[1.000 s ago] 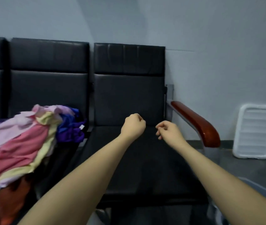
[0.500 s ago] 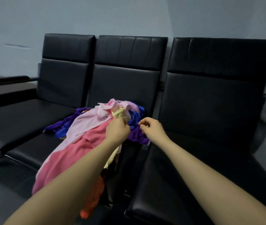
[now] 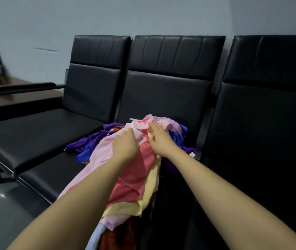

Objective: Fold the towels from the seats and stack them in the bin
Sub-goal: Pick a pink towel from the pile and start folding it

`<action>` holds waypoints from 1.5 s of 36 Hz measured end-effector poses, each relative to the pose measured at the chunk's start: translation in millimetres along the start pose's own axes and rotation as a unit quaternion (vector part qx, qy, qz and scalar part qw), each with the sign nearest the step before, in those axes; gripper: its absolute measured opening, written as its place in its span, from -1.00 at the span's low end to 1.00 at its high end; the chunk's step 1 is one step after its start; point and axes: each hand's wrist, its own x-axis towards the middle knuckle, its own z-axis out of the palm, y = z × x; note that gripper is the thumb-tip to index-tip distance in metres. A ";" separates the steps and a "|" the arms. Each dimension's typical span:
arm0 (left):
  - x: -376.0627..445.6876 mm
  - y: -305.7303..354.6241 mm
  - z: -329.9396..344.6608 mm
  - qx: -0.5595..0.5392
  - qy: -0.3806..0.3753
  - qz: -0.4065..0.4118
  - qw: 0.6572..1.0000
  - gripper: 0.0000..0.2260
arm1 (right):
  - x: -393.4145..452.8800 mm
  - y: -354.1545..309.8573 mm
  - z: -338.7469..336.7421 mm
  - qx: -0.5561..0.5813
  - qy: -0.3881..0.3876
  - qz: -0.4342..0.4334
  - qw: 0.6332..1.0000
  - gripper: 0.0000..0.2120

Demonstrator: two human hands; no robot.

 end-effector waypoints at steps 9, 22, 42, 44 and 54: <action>-3.2 -2.9 6.1 -0.026 0.064 0.054 0.996 -0.84 | 3.0 17.6 12.9 -0.048 -0.011 0.049 0.998 -0.61; -29.3 15.0 -37.9 -0.213 0.163 0.080 0.960 -0.91 | -24.1 -1.4 -2.8 0.058 0.129 0.033 0.989 -0.91; -91.7 40.0 -95.5 -0.068 0.109 0.061 0.990 -0.83 | -105.9 -32.5 -39.3 0.245 0.034 0.076 0.966 -0.87; -96.2 28.2 -87.1 0.010 0.047 0.035 0.998 -0.80 | -113.1 -34.5 -38.6 0.266 0.045 0.098 0.958 -0.84; -116.2 23.6 -70.2 -0.072 -0.067 -0.028 0.995 -0.63 | -130.9 -39.8 -49.8 0.351 0.103 0.094 0.926 -0.81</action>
